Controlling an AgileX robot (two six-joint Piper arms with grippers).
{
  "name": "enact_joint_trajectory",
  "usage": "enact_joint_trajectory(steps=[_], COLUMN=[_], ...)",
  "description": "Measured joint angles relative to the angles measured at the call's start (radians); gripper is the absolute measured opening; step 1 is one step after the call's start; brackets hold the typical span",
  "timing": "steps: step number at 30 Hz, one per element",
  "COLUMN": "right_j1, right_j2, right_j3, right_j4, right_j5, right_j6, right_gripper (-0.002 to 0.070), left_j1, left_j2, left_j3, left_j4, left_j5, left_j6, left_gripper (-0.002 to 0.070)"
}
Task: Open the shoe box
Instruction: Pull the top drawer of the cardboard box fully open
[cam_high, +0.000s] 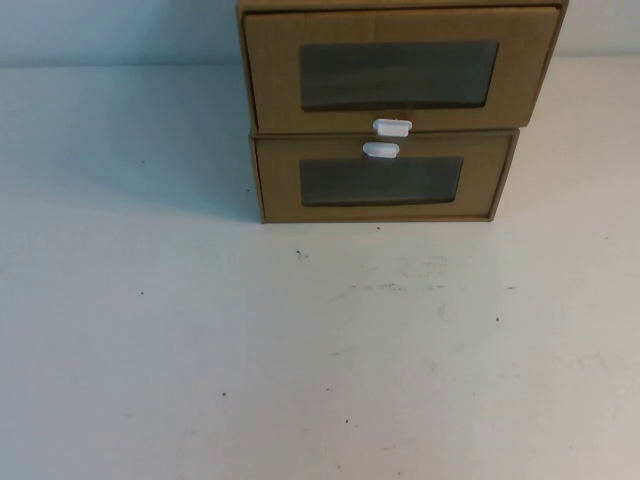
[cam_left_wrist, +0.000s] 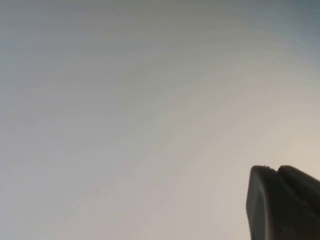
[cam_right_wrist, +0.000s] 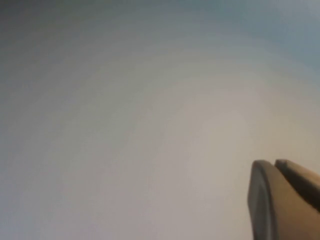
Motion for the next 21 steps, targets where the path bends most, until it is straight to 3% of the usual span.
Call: enact_joint_trajectory(steps=[5,8,15,21], right_j1=[0.000,0.000,0.000,0.000], right_j2=[0.267,0.388,0.536,0.705], right_j3=[-0.256,-0.316,-0.310,-0.268], right_j4=[-0.004,-0.009,0.028,0.280], right_j5=[0.435,0.572,0.620,0.573], right_j6=[-0.048,-0.108,-0.169,-0.207], right_gripper=[-0.0014,-0.0014,-0.0014,-0.0013], left_j1=[0.000,0.000,0.000,-0.002], left_j2=[0.249,0.391,0.642,0.815], left_j3=[-0.220,-0.289,-0.306,-0.306], left_j4=[0.000,0.000,-0.022,-0.266], left_j5=[0.393,0.517,0.519,0.527], left_j6=[-0.011,-0.021,-0.021,-0.007], left_gripper=[-0.0006,-0.0005,-0.0006,-0.0006])
